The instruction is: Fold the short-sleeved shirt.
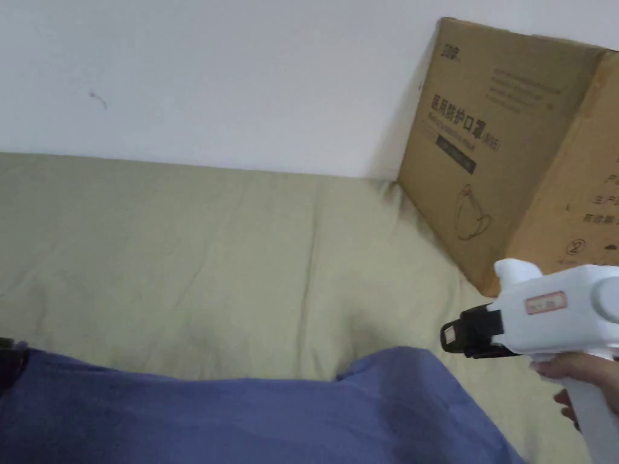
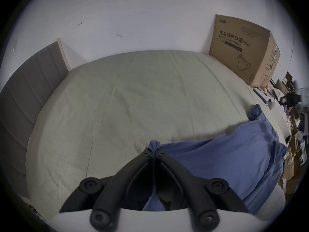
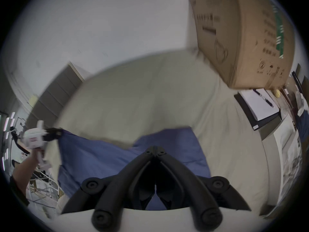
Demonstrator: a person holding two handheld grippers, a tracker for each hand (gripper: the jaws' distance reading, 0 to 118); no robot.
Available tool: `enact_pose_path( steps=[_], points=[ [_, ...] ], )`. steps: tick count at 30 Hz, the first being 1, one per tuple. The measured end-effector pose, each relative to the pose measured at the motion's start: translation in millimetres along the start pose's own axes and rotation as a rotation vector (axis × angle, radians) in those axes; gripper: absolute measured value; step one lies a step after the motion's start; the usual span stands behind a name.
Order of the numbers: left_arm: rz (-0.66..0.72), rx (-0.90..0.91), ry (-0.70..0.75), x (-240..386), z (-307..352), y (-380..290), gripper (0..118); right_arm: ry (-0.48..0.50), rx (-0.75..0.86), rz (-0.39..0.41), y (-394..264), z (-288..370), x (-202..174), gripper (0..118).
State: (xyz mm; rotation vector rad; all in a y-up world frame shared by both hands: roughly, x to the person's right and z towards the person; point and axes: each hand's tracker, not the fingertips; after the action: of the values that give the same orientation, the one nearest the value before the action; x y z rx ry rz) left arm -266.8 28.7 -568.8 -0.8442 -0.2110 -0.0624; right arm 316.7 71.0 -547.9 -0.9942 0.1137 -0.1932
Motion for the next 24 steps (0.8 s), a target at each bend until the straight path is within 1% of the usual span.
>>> enact_pose_path(
  steps=[1,2,3,4,5,6,8,9,10,11,12,13,14,15,16,17,18,19,21,22,24],
  points=[
    [0.015,0.003,-0.012,0,1,-1,0,-0.029,-0.053,-0.012,9,-21,10,16],
    [0.029,0.005,-0.022,3,3,-3,0,-0.057,-0.083,-0.029,15,-38,16,64],
    [0.035,0.004,-0.027,5,4,-6,0,-0.088,-0.088,-0.06,18,-53,20,102],
    [0.035,0.004,-0.027,6,4,-8,0,-0.12,-0.084,-0.081,19,-67,23,118],
    [0.032,0.004,-0.028,7,4,-10,0,-0.111,-0.084,-0.08,21,-82,28,113],
    [0.026,-0.005,-0.035,4,1,-11,0,-0.121,-0.053,-0.085,22,-89,30,111],
    [0.015,-0.027,-0.037,4,-3,-16,0,-0.188,-0.074,-0.099,24,-110,34,111],
    [0.01,-0.035,-0.031,4,-4,-19,0,-0.194,-0.09,-0.111,16,-112,37,109],
    [0.007,-0.041,-0.026,0,-10,-20,0,-0.198,-0.113,-0.129,14,-118,39,101],
    [0.004,-0.043,-0.024,-3,-12,-22,0,-0.193,-0.151,-0.14,13,-123,40,101],
    [0.001,-0.049,-0.021,-4,-14,-25,0,-0.177,-0.179,-0.139,10,-125,40,96],
    [0.0,-0.053,-0.014,-5,-16,-27,0,-0.169,-0.18,-0.131,16,-134,46,81],
    [0.001,-0.067,-0.01,-5,-16,-25,0,-0.228,-0.175,-0.089,12,-131,42,55],
    [0.004,-0.08,-0.01,-6,-17,-27,0,-0.199,-0.144,-0.064,11,-124,40,47],
    [0.007,-0.086,-0.01,-7,-17,-28,0,-0.123,-0.146,-0.068,12,-118,39,26],
    [0.011,-0.093,-0.013,-7,-16,-29,0,-0.058,-0.154,-0.062,12,-114,39,1],
    [0.014,-0.094,-0.011,-7,-14,-30,0,-0.099,-0.106,-0.029,11,-103,34,1],
    [0.017,-0.093,-0.007,-7,-12,-31,0,-0.119,-0.073,0.0,10,-92,31,1],
    [0.027,-0.08,-0.001,-5,-4,-32,0,-0.07,0.007,0.017,3,-60,26,1],
    [0.031,-0.072,0.002,-5,0,-31,0,-0.061,0.055,0.002,0,-44,25,1],
    [0.038,-0.033,0.022,-4,12,-29,0,-0.049,0.122,-0.062,-6,-14,26,1]
  ],
)
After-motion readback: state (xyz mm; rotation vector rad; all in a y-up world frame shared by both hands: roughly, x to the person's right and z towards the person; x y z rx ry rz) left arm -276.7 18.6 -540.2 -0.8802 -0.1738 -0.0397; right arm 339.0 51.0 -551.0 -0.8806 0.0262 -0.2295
